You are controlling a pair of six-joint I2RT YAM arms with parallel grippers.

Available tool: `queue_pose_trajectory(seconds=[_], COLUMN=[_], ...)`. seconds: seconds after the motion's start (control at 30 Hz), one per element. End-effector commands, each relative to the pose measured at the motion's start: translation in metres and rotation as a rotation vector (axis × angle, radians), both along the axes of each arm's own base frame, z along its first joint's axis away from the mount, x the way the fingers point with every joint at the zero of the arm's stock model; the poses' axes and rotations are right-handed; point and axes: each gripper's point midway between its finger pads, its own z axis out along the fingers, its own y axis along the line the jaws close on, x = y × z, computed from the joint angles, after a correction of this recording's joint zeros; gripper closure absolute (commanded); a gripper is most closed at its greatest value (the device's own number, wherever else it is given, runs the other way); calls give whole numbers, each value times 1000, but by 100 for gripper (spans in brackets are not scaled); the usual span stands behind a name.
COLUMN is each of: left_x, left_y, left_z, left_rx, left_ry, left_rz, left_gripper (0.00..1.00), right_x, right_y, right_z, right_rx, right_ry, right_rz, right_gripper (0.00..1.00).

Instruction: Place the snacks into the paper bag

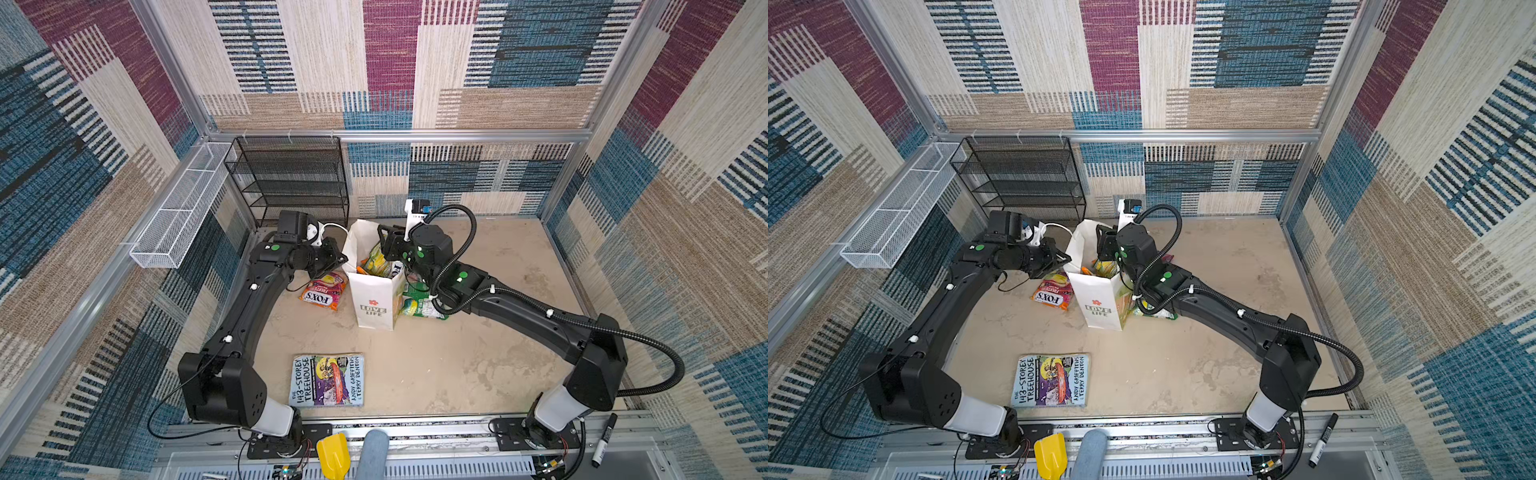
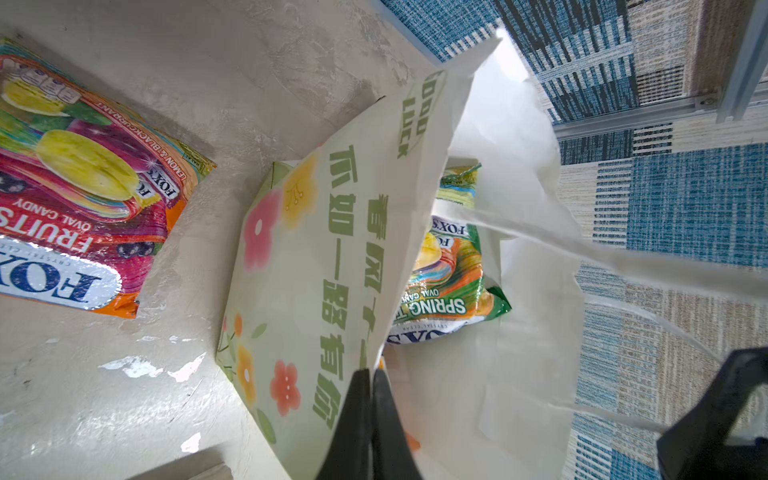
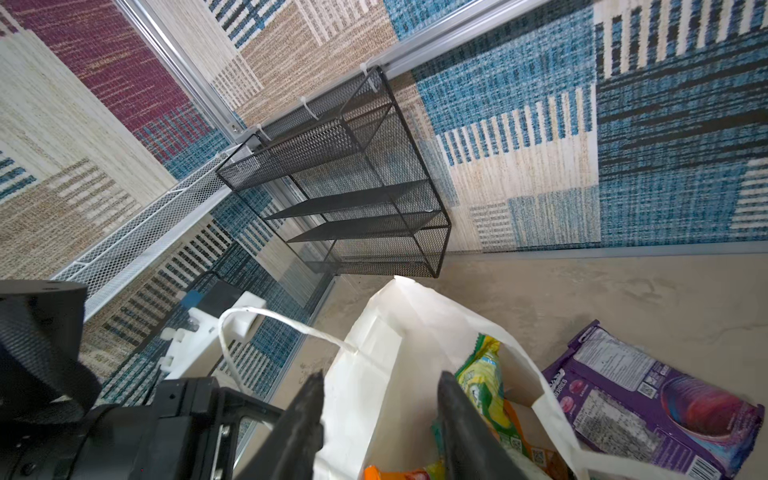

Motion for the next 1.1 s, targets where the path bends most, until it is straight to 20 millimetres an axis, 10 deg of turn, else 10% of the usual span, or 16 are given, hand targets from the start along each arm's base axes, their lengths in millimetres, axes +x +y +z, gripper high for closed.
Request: queue_pose_trajectory(seconds=[0.0, 0.27, 0.57, 0.8, 1.07], left_x=[0, 0, 1, 1, 1], left_y=[1, 1, 1, 1, 0], left_z=[1, 0, -2, -2, -4], left_rx=[3, 2, 3, 2, -2], left_ry=[1, 3, 7, 9, 15], left_rz=[3, 1, 0, 1, -2], left_gripper=[100, 100, 100, 100, 100], right_x=[-7, -23, -17, -46, -43], right_y=[-1, -50, -69, -36, -8], right_z=[29, 84, 58, 1, -12], right_rx=[17, -37, -80, 13, 8], right_ry=[-60, -138, 70, 233, 254], right_rz=[29, -78, -53, 153, 247], right_gripper=[39, 0, 0, 13, 36])
